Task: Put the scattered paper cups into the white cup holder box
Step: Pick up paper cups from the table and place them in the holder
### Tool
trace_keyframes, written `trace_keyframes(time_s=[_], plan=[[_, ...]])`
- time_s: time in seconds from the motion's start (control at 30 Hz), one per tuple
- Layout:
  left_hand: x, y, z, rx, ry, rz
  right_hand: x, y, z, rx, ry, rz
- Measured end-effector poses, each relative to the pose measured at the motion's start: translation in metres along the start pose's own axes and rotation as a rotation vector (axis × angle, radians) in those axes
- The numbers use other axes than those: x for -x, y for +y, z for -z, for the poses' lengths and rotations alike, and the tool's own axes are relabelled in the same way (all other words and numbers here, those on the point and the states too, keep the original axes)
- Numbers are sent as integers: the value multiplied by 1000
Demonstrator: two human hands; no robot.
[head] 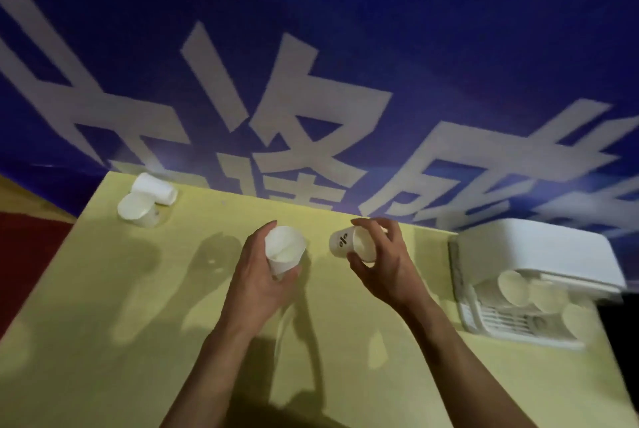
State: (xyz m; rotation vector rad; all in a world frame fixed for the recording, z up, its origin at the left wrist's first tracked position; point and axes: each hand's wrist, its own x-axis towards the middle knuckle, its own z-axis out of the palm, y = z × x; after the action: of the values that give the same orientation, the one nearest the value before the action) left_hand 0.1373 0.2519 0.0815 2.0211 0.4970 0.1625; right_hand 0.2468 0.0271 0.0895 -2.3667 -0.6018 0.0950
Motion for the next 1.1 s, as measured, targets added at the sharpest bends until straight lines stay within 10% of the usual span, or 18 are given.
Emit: trace_keyframes(time_s=[1.1], plan=[[148, 275, -483, -230, -303, -378, 292, 383, 341, -130, 284, -365]])
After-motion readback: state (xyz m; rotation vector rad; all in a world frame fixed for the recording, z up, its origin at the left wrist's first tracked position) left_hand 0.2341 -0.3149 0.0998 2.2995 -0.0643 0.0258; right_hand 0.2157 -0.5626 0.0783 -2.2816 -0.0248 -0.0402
